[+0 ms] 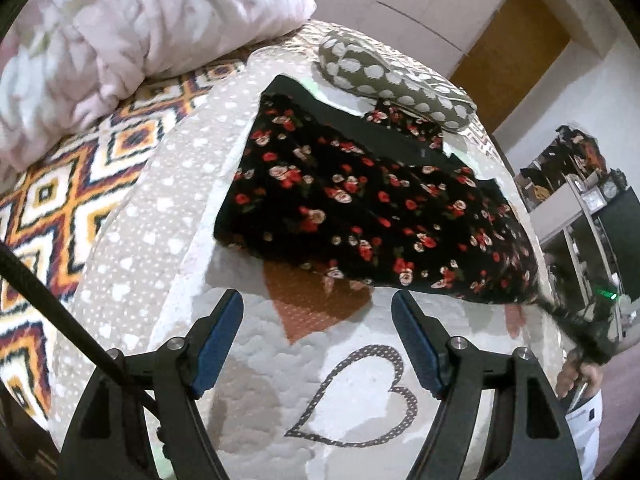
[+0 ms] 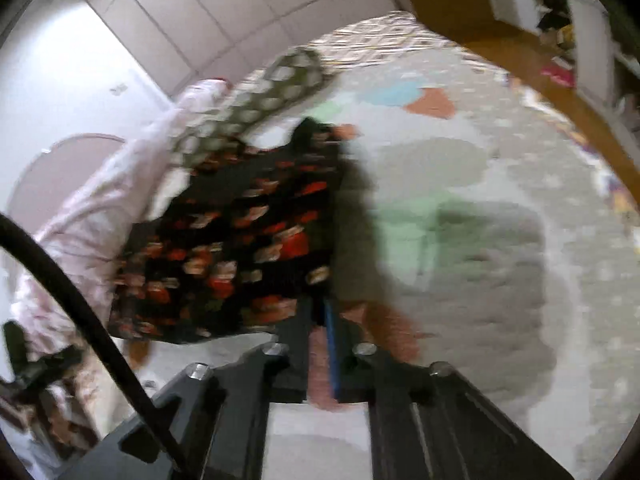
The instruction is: Fold large clothes
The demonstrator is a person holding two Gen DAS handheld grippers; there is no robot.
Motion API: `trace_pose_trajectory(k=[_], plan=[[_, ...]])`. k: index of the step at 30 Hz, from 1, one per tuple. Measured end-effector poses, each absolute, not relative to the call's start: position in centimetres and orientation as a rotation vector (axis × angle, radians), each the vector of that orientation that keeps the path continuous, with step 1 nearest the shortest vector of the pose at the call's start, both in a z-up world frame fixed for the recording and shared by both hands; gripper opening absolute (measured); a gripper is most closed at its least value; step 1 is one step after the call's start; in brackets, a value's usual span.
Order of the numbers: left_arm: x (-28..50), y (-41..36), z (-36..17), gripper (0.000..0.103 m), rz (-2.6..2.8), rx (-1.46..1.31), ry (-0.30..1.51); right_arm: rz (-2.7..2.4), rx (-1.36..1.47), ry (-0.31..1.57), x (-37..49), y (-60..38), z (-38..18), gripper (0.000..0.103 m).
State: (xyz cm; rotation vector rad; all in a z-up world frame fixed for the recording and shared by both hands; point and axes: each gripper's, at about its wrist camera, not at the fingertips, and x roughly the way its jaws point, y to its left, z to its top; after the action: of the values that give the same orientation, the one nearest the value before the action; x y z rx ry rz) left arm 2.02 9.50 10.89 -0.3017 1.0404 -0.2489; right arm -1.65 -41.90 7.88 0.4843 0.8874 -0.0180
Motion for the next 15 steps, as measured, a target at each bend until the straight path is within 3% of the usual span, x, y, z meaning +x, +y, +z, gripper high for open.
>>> trace_pose_trajectory(k=[5, 10, 15], plan=[[1.8, 9.9, 9.7, 0.075, -0.230, -0.295, 1.052, -0.179, 0.447, 0.995, -2.7, -43.6, 4.4, 0.000], [1.8, 9.2, 9.1, 0.075, -0.184, -0.217, 0.994, -0.146, 0.426, 0.846, -4.5, -42.8, 9.7, 0.001], [2.1, 9.7, 7.6, 0.076, -0.187, -0.252, 0.985, 0.023, 0.359, 0.780, -2.6, -35.7, 14.0, 0.001]])
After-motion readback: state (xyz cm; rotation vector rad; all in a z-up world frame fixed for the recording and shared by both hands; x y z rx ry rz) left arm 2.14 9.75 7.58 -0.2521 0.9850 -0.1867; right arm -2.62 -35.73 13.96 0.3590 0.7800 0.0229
